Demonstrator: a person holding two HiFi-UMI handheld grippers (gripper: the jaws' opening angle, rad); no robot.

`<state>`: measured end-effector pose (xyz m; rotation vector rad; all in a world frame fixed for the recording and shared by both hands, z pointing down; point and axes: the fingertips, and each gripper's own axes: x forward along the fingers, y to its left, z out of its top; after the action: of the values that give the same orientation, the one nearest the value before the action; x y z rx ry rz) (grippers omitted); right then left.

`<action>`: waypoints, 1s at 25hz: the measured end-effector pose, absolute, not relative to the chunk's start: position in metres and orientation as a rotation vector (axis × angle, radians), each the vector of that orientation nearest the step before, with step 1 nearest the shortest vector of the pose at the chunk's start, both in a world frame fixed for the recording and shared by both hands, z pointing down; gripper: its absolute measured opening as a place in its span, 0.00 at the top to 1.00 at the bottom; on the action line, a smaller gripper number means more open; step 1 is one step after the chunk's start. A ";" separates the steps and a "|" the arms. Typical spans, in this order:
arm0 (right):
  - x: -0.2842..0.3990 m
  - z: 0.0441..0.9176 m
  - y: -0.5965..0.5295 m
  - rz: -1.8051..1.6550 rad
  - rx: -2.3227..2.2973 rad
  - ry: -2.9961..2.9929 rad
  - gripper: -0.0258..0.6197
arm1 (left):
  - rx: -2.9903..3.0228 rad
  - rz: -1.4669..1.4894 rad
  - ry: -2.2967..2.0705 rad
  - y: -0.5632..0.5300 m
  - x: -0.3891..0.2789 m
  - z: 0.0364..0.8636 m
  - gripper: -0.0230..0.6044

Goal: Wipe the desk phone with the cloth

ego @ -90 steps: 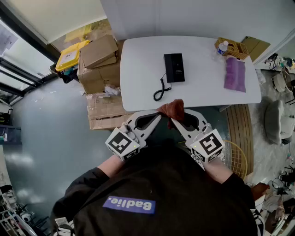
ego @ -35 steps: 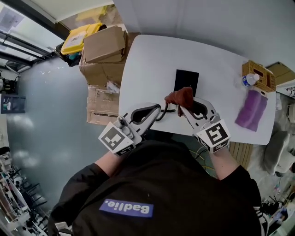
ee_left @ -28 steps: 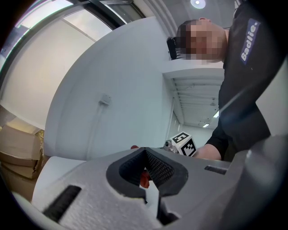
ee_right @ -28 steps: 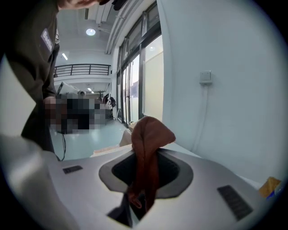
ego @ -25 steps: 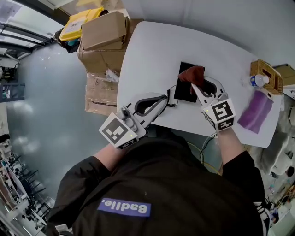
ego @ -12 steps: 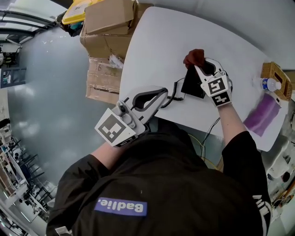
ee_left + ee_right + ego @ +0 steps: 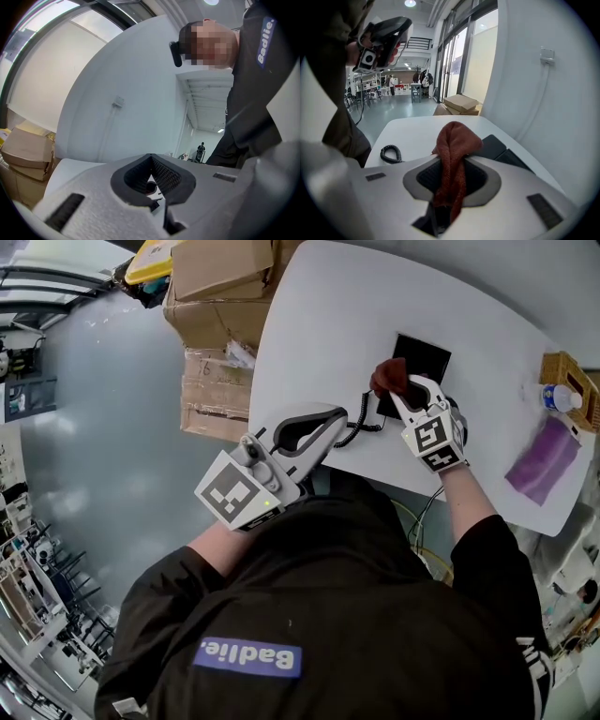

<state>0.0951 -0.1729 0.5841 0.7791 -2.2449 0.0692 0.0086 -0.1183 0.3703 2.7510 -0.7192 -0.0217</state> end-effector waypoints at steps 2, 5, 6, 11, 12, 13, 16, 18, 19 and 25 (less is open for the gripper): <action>0.090 0.592 -0.157 0.085 0.750 -2.246 0.82 | 2.762 -0.029 -0.703 -0.118 0.011 0.368 0.95; 0.086 0.605 -0.134 0.109 0.710 -2.239 0.82 | 2.765 -0.013 -0.679 -0.115 0.016 0.369 0.95; 0.085 0.608 -0.127 0.116 0.699 -2.237 0.82 | 2.774 -0.019 -0.669 -0.114 0.018 0.368 0.95; 0.082 0.619 -0.104 0.150 0.652 -2.221 0.82 | 2.781 0.007 -0.647 -0.109 0.023 0.366 0.95; 0.084 0.618 -0.103 0.152 0.651 -2.220 0.82 | 2.787 0.003 -0.642 -0.109 0.025 0.364 0.95; 0.086 0.615 -0.105 0.150 0.656 -2.220 0.82 | 2.798 -0.008 -0.635 -0.108 0.026 0.362 0.95; 0.097 0.598 -0.122 0.118 0.698 -2.227 0.82 | 2.809 -0.026 -0.632 -0.108 0.031 0.358 0.95; 0.107 0.583 -0.139 0.083 0.735 -2.229 0.82 | 2.808 -0.034 -0.636 -0.107 0.034 0.355 0.95; 0.113 0.576 -0.149 0.064 0.756 -2.227 0.82 | 2.800 -0.020 -0.639 -0.107 0.035 0.357 0.95; 0.150 0.548 -0.213 -0.022 0.869 -2.196 0.82 | 2.796 -0.002 -0.666 -0.114 0.042 0.360 0.95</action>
<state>0.1504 -0.2133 0.5480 0.8690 -2.1959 -0.0225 0.0423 -0.1140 0.3598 2.7960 -0.6661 -0.0018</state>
